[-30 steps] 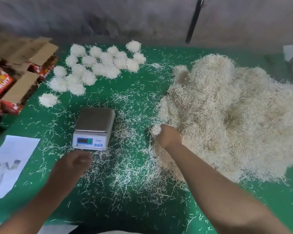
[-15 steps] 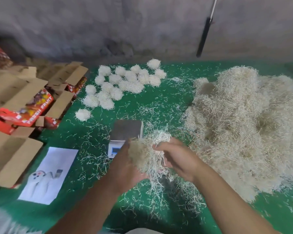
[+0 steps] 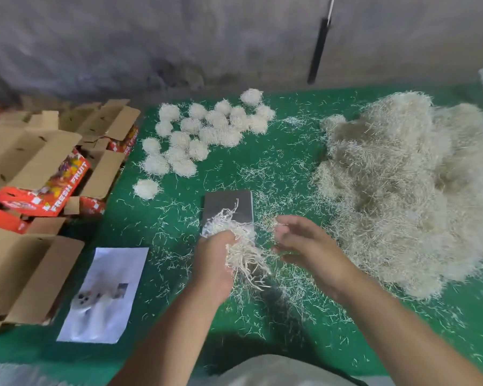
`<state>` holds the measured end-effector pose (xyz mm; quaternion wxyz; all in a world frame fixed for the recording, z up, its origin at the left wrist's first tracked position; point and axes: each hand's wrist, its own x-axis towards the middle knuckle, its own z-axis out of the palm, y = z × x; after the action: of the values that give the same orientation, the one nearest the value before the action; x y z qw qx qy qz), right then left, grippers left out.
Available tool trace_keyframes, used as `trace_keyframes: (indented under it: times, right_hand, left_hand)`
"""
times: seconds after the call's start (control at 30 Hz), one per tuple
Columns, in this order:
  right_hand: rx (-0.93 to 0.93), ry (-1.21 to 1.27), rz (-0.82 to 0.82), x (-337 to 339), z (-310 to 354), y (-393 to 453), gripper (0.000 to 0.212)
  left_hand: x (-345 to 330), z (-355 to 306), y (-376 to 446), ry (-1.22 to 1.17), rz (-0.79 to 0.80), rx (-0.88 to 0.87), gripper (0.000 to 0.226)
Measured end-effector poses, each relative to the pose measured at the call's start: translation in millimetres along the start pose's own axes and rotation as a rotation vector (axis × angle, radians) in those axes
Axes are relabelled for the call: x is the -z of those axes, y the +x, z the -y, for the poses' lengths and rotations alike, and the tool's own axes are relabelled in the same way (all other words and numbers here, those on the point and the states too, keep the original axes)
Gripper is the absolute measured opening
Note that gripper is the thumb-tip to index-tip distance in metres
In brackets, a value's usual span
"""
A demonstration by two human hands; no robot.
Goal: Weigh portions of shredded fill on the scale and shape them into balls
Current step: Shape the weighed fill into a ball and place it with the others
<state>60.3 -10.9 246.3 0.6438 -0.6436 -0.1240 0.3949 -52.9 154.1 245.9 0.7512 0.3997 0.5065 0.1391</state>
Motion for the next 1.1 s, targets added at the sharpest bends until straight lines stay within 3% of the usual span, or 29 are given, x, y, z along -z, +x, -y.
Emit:
trace_keyframes:
  times: [0.1,0.2,0.27,0.33,0.4,0.43,0.5,0.53,0.57,0.67,0.77,0.87,0.93,1.03,1.1]
  right_hand:
    - [-0.187,0.243,0.020,-13.9,-13.1,-4.7,0.045]
    - [-0.342,0.513,0.101,-41.1,-22.7,-6.5,0.057]
    - [-0.348,0.695,0.184,-61.4,-22.5,-6.8,0.066]
    - [-0.305,0.814,0.228,-74.1,-15.7,-7.4,0.074]
    - [-0.240,0.845,0.212,-81.1,-0.7,-10.9,0.073]
    - [-0.208,0.833,0.215,-83.7,5.5,-11.5,0.072]
    - [-0.190,0.782,0.154,-87.0,7.5,-8.5,0.094]
    - [-0.215,0.727,0.105,-88.9,4.0,-5.2,0.104]
    - [-0.228,0.714,0.092,-92.0,2.3,-5.0,0.101]
    - [-0.316,0.675,0.048,-90.7,-7.3,-3.6,0.069]
    - [-0.288,0.671,0.000,-73.6,-9.7,-5.5,0.045]
    - [-0.200,0.655,-0.043,-55.3,5.2,-11.3,0.039]
    - [-0.154,0.603,-0.020,-49.1,7.6,-11.6,0.051]
    - [-0.116,0.394,-0.028,-65.8,27.7,-17.3,0.035]
    - [-0.009,0.176,-0.097,-73.7,31.9,-17.0,0.054]
  left_hand:
    - [4.2,-19.2,-7.8,0.032,0.013,-0.078,0.061]
    - [16.7,-32.6,-21.2,-0.146,0.060,-0.107,0.030]
    - [11.6,-35.1,-22.2,-0.069,0.049,-0.197,0.028]
    - [7.4,-24.7,-22.5,0.110,0.054,-0.366,0.033]
    - [4.1,-13.3,-33.4,0.492,0.095,-0.599,0.039]
    - [4.2,-6.7,-35.3,0.815,0.059,-0.765,0.042]
    - [7.1,9.2,-31.1,1.168,-0.060,-0.943,0.054]
    - [5.7,12.5,-31.1,1.213,-0.053,-0.914,0.058]
    - [5.4,15.5,-32.2,1.238,-0.021,-0.856,0.065]
    - [1.6,18.2,-42.7,1.277,0.214,-0.704,0.085]
    - [16.8,-4.6,-51.8,1.063,0.468,-0.553,0.094]
    - [29.2,-33.5,-49.4,0.767,0.484,-0.448,0.076]
    - [30.7,-29.9,-35.9,0.413,0.425,-0.163,0.064]
    - [30.6,6.2,-19.6,-0.003,0.457,0.378,0.077]
    - [23.7,30.3,-26.6,-0.173,0.522,0.563,0.082]
